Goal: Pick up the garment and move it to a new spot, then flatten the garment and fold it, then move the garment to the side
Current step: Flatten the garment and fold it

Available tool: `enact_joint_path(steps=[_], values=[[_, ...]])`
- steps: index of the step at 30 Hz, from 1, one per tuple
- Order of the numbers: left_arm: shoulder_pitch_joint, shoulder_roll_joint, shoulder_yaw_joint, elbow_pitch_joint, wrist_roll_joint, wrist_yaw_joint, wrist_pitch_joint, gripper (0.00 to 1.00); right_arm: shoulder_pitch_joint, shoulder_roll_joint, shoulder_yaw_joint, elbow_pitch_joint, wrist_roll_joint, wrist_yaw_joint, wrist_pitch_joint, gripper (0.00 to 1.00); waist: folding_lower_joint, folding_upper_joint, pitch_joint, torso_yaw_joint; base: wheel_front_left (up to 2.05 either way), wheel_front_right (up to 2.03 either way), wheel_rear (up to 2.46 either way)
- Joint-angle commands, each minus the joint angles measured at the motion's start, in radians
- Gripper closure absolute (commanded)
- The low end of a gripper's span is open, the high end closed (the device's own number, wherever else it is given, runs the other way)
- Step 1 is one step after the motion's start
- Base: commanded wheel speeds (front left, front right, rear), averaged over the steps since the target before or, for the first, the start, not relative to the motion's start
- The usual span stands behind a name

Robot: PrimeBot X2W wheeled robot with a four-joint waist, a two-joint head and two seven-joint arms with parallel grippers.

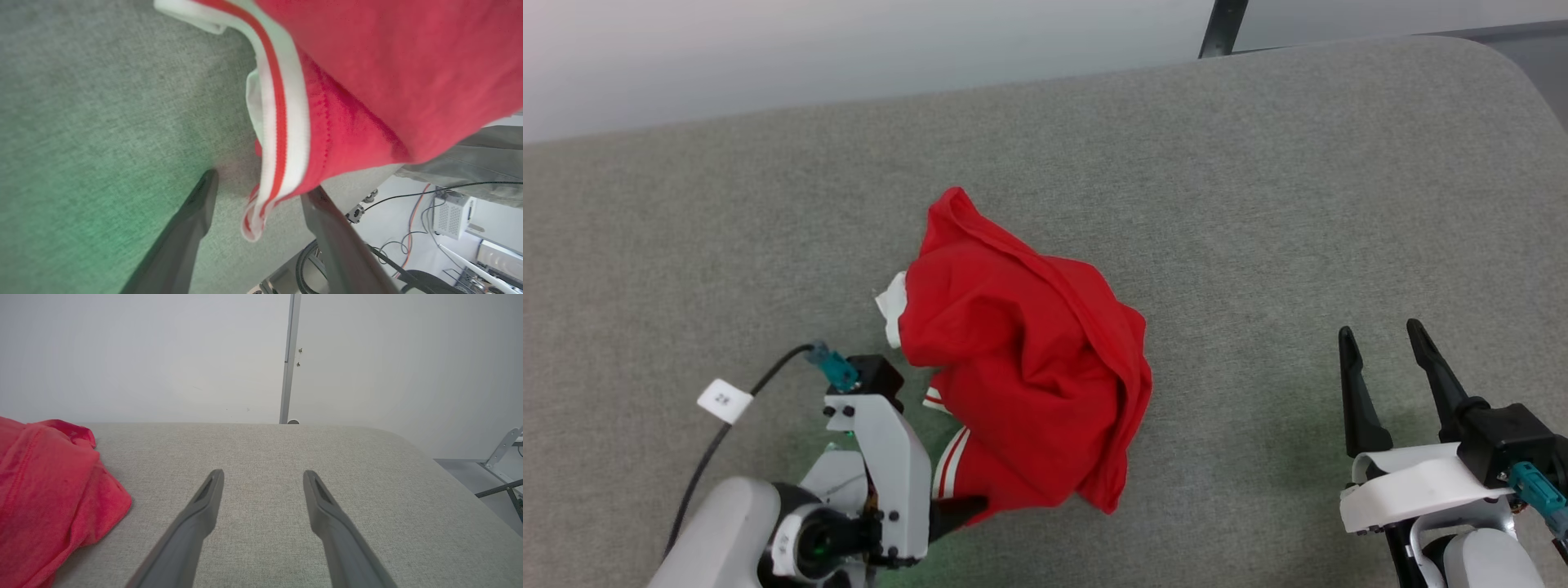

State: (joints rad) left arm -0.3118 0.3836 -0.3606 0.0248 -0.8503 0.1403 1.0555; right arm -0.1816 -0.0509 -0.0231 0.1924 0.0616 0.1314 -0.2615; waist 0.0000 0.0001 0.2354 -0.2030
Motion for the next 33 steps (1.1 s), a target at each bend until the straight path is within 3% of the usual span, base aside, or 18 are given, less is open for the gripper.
enact_joint_path(steps=[1, 4, 14, 22, 33], values=[[-0.001, -0.011, 0.003, 0.020, -0.017, 0.003, -0.002, 0.54, -0.013, 0.001, 0.002, 0.001, 0.007, -0.001, -0.005, 0.00, 0.0000, -0.0001, 0.001, 0.002, 0.00, 0.00, 0.00], [-0.022, 0.000, 0.002, 0.035, -0.018, -0.020, 0.003, 1.00, -0.012, 0.001, -0.006, 0.002, 0.004, -0.001, -0.005, 0.00, 0.0000, -0.0001, -0.004, 0.012, 0.00, 0.00, 0.00], [-0.101, 0.077, 0.013, 0.026, 0.000, -0.054, 0.049, 1.00, 0.008, 0.001, -0.021, 0.005, -0.016, -0.001, -0.005, 0.00, 0.0000, -0.0001, -0.049, 0.060, 0.00, 0.00, 0.00], [-0.162, 0.221, 0.035, -0.019, 0.058, -0.089, 0.091, 1.00, 0.029, 0.001, -0.020, 0.009, -0.028, -0.001, -0.005, 0.00, 0.0000, -0.0001, -0.088, 0.089, 0.00, 0.00, 0.00], [-0.263, 0.410, 0.101, 0.056, 0.194, -0.106, 0.028, 1.00, 0.050, 0.001, -0.002, 0.011, -0.032, -0.001, -0.003, 0.00, 0.0000, -0.0001, -0.119, 0.083, 0.00, 0.00, 0.00]])
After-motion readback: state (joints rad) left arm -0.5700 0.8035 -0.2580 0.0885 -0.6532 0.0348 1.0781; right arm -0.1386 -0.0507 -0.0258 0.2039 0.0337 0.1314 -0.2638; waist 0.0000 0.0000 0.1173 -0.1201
